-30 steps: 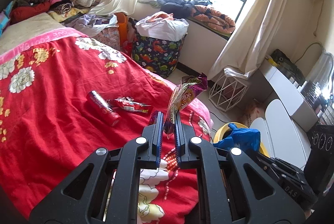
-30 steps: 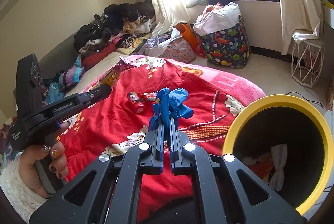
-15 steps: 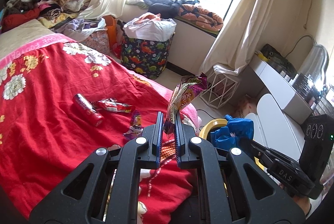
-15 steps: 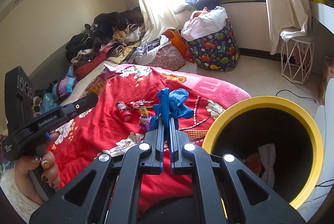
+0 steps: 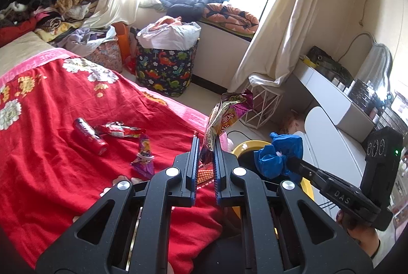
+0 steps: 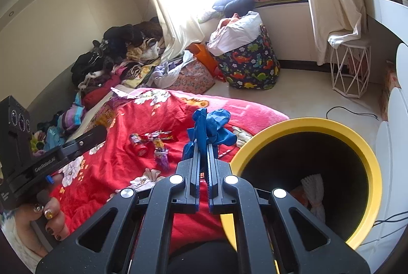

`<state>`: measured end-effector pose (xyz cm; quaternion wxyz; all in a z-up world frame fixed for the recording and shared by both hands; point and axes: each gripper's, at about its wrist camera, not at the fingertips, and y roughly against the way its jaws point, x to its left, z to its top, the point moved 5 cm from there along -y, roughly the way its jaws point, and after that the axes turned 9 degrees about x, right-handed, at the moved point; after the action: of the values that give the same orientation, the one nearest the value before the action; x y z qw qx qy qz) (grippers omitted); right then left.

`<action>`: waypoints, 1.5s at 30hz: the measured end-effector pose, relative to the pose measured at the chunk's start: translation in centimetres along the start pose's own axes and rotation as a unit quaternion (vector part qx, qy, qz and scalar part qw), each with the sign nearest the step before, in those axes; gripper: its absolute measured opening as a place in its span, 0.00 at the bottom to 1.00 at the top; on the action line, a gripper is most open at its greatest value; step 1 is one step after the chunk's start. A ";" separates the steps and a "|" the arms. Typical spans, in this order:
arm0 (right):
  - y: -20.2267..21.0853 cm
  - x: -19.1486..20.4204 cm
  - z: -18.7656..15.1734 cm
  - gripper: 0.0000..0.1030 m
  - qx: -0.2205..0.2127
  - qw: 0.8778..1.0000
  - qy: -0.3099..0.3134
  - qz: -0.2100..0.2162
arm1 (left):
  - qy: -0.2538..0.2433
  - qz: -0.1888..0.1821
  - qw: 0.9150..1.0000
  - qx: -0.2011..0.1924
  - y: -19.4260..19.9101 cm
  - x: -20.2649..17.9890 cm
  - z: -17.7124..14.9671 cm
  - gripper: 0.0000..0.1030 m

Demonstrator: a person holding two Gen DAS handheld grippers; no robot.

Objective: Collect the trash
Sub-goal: 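Carry the blue glove and candy wrapper with both grippers over the bin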

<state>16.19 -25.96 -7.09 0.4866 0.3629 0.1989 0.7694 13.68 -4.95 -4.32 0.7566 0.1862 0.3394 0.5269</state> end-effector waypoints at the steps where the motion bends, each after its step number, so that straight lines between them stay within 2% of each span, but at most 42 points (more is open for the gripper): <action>1: 0.0 -0.2 0.0 0.04 -0.001 1.000 -0.002 -0.001 | -0.002 0.000 1.000 0.000 -0.1 -0.2 0.0 0.06; 28: 1.6 -7.4 -0.7 0.04 -0.018 0.995 -0.079 -0.052 | -0.048 -0.026 0.997 0.047 -3.2 -4.8 -2.3 0.06; 45: 2.3 -11.5 -1.4 0.04 -0.018 0.989 -0.124 -0.078 | -0.091 -0.044 0.990 0.097 -6.7 -8.6 -4.5 0.06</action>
<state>16.81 -37.22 -10.67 0.5723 0.4297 0.1505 0.6820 13.12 -15.72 -9.07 0.7853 0.2907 0.3265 0.4385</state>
